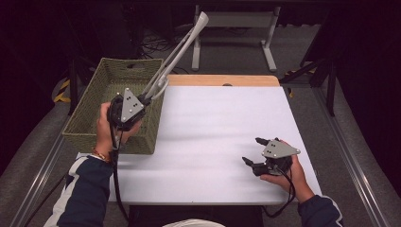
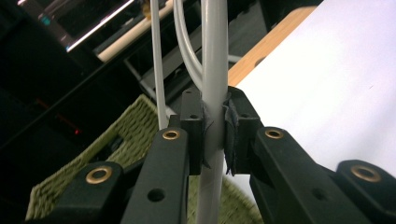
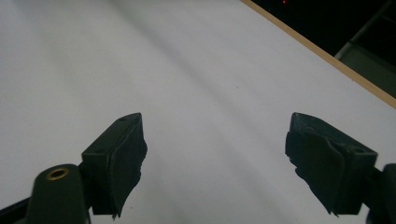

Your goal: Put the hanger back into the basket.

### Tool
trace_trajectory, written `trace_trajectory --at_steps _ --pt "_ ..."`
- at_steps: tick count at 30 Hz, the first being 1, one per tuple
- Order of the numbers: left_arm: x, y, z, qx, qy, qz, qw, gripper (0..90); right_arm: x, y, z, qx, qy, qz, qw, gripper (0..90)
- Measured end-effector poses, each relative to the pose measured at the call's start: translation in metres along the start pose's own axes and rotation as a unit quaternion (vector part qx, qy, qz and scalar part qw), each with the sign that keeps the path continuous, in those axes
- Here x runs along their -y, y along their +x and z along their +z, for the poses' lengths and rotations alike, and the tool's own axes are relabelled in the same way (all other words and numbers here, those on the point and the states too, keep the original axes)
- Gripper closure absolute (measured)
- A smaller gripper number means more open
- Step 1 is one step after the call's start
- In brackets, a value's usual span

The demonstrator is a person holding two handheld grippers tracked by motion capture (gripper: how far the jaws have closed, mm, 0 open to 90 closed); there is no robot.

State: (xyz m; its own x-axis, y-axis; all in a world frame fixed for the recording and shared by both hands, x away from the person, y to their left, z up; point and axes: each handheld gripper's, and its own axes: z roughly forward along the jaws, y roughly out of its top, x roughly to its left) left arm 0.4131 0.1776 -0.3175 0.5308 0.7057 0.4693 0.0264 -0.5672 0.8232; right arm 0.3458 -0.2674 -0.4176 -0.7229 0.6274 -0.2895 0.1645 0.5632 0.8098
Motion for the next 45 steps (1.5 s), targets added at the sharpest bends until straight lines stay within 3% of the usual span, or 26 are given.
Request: trace_trajectory --at_steps 4,10,25,29,36,42,45 --pt "0.014 0.009 0.003 -0.007 0.012 -0.019 0.9997 80.4 0.0 0.0 0.001 -0.001 0.002 -0.001 1.0 20.1" --pt "0.026 0.015 0.005 -0.023 0.038 -0.016 0.9989 80.3 0.001 0.001 0.002 -0.003 0.005 -0.002 1.0 20.1" --pt "0.066 0.036 0.01 -0.044 0.11 -0.035 0.9924 80.3 0.002 0.001 0.005 -0.007 0.011 -0.002 0.9999 20.1" --pt "0.07 0.042 0.007 -0.054 0.124 -0.03 0.9904 80.3 0.002 0.001 0.006 -0.008 0.012 -0.001 0.9999 20.1" --pt "0.081 0.049 0.001 -0.053 0.156 -0.023 0.9861 80.3 0.003 0.001 0.007 -0.009 0.016 0.0 0.9998 20.1" --pt "0.097 0.057 -0.005 -0.046 0.173 -0.047 0.9827 80.2 0.004 0.001 0.009 -0.01 0.024 0.0 0.9997 20.1" --pt "0.104 0.059 -0.006 -0.033 0.173 -0.06 0.9826 80.0 0.004 0.002 0.01 -0.012 0.027 -0.001 0.9996 20.1"
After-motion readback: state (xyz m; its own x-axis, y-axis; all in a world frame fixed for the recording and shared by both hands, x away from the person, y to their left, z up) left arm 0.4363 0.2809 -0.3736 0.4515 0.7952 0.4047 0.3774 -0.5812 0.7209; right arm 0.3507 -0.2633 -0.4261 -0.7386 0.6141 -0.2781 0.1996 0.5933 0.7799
